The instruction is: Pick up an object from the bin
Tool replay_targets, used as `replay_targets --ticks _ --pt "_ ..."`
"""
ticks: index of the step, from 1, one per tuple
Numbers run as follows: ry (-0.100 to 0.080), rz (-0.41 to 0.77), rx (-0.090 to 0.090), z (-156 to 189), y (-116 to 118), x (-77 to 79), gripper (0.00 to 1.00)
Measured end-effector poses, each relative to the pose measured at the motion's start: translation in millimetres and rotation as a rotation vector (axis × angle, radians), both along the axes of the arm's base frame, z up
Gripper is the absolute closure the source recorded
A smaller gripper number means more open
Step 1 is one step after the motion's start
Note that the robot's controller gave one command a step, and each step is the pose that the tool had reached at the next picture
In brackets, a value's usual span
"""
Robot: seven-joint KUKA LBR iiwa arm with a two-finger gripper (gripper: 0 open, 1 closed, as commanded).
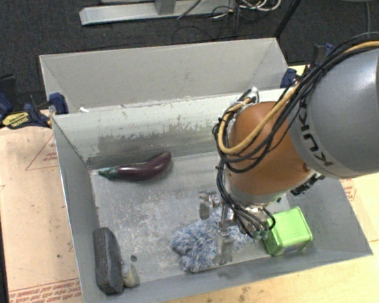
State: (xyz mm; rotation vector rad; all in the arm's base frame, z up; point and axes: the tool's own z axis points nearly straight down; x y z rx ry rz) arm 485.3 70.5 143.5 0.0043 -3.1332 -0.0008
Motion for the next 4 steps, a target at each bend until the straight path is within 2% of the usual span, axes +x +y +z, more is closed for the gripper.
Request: replay_targets --ticks 1,2,3,4 --pt "-0.008 -0.003 0.001 4.1 -0.3 1.9 0.0" --pt "-0.008 0.148 0.002 -63.3 -23.5 10.2 1.0" --pt "-0.008 0.147 0.002 -63.3 -23.5 10.2 1.0" --pt "-0.01 0.171 0.001 60.0 -7.0 16.6 1.0"
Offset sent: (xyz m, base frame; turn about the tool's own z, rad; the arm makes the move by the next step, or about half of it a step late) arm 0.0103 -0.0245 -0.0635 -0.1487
